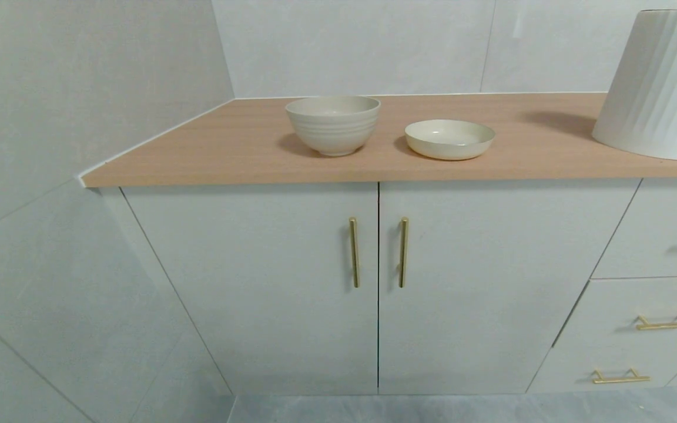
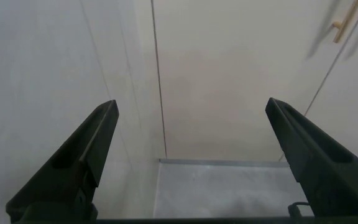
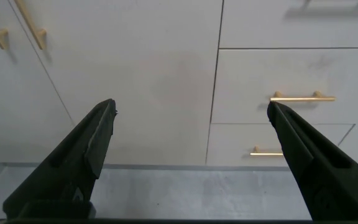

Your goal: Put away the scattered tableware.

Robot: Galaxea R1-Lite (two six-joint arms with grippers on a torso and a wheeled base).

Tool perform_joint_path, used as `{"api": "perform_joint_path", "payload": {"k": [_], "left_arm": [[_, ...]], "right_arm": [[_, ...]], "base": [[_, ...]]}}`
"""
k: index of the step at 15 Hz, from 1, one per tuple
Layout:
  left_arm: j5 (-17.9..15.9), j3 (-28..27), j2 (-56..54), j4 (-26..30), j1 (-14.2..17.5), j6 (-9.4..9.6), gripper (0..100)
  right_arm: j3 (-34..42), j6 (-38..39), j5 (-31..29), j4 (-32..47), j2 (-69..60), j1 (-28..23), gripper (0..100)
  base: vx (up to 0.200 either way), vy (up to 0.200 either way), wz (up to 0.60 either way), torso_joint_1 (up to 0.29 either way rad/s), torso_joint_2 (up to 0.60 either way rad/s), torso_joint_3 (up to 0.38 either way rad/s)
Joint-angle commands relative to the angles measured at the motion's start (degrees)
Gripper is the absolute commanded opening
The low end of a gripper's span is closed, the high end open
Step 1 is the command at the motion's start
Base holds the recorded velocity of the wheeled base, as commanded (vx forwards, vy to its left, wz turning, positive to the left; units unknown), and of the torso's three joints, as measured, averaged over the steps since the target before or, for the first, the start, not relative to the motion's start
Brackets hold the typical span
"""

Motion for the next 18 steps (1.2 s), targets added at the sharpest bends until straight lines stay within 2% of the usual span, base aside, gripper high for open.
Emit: {"api": "perform_joint_path", "payload": {"k": [1,5,6,7,9,11,14,16,18], "left_arm": [[0.0,0.0,0.0,0.0,0.0,-0.02,100],[0.1,0.0,0.0,0.0,0.0,-0.02,100],[0.0,0.0,0.0,0.0,0.0,-0.02,100],[0.0,0.0,0.0,0.0,0.0,-0.02,100],[0.0,0.0,0.0,0.0,0.0,-0.02,100],[0.0,0.0,0.0,0.0,0.0,-0.02,100],[0.1,0.0,0.0,0.0,0.0,-0.02,100],[0.1,0.0,0.0,0.0,0.0,-0.02,100],[0.0,0.0,0.0,0.0,0.0,-0.02,100]], "right_arm": [[-0.1,-0.1,0.1,0.0,0.1,0.0,100],[-0.7,-0.5,0.3,-0.7,0.1,0.1,100],[-5.6,1.5,0.9,-1.6,0.3,0.2,100],[-9.6,4.3,3.2,0.3,1.9,0.4,100],[-10.2,3.4,8.8,4.5,6.5,1.2,100],[-10.6,2.1,13.6,4.5,14.5,3.3,100],[-15.6,-0.9,15.0,4.3,31.2,4.4,100],[-22.1,-3.5,16.6,2.9,44.6,9.1,100],[-26.8,-2.9,16.5,-2.4,55.6,13.8,100]], "base": [[0.0,0.0,0.0,0.0,0.0,0.0],[0.0,0.0,0.0,0.0,0.0,0.0],[0.0,0.0,0.0,0.0,0.0,0.0],[0.0,0.0,0.0,0.0,0.0,0.0],[0.0,0.0,0.0,0.0,0.0,0.0],[0.0,0.0,0.0,0.0,0.0,0.0],[0.0,0.0,0.0,0.0,0.0,0.0],[0.0,0.0,0.0,0.0,0.0,0.0],[0.0,0.0,0.0,0.0,0.0,0.0]]}}
